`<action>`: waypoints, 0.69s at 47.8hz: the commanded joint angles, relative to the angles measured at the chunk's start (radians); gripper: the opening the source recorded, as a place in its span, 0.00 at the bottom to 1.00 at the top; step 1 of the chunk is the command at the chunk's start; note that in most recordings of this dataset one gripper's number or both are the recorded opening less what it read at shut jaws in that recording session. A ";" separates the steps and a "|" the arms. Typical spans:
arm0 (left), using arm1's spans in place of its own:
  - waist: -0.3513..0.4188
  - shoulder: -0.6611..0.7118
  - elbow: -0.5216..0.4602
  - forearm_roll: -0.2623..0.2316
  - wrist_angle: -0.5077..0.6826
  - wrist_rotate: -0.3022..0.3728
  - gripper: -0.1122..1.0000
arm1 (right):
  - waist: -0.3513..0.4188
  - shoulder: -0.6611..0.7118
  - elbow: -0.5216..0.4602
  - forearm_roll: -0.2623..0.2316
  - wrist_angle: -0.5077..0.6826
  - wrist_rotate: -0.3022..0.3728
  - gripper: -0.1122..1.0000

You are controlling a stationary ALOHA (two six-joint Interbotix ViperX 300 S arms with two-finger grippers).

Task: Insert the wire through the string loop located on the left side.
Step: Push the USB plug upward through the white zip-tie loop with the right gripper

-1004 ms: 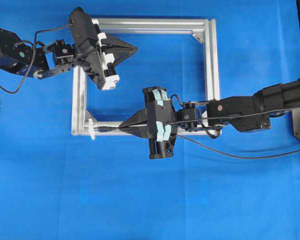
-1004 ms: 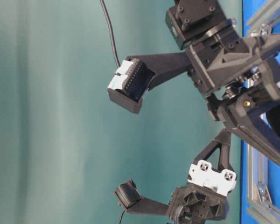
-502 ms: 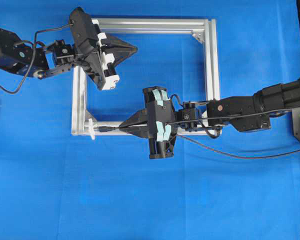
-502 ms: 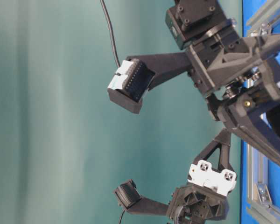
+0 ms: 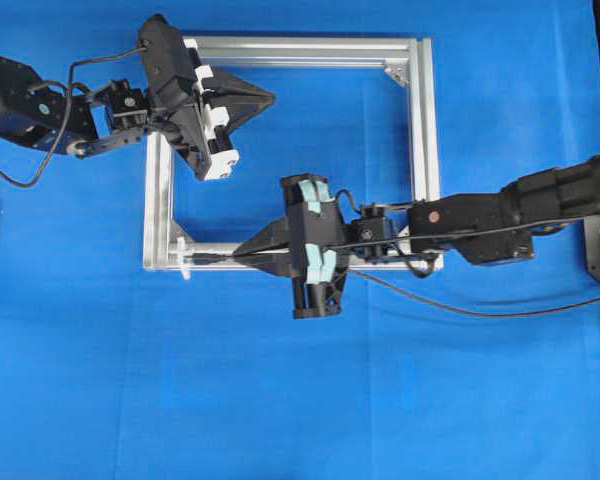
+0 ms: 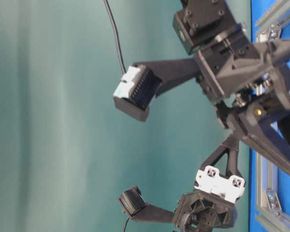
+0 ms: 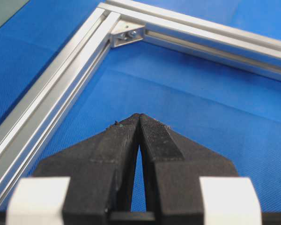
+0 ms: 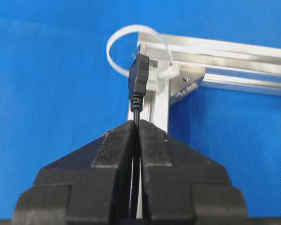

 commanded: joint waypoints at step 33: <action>-0.002 -0.034 -0.005 0.002 -0.006 -0.002 0.10 | -0.015 0.123 -0.227 0.000 0.034 -0.003 0.10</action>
